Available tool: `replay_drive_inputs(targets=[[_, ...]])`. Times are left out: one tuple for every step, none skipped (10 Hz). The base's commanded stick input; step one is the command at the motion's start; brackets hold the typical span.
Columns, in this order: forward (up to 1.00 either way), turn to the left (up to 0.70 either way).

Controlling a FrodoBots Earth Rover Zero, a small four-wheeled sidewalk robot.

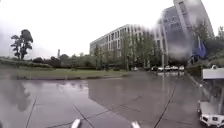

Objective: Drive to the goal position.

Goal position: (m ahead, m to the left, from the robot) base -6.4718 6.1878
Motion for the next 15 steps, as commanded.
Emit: replay_drive_inputs(targets=[[0.05, 0.00], [0.05, 0.00], [0.05, 0.00], [0.05, 0.00], [0.05, 0.00], [0.05, 0.00], [0.05, 0.00], [0.05, 0.00], [0.05, 0.00], [0.05, 0.00], [0.05, 0.00], [0.05, 0.00], [0.05, 0.00], [0.05, 0.00], [0.05, 0.00]])
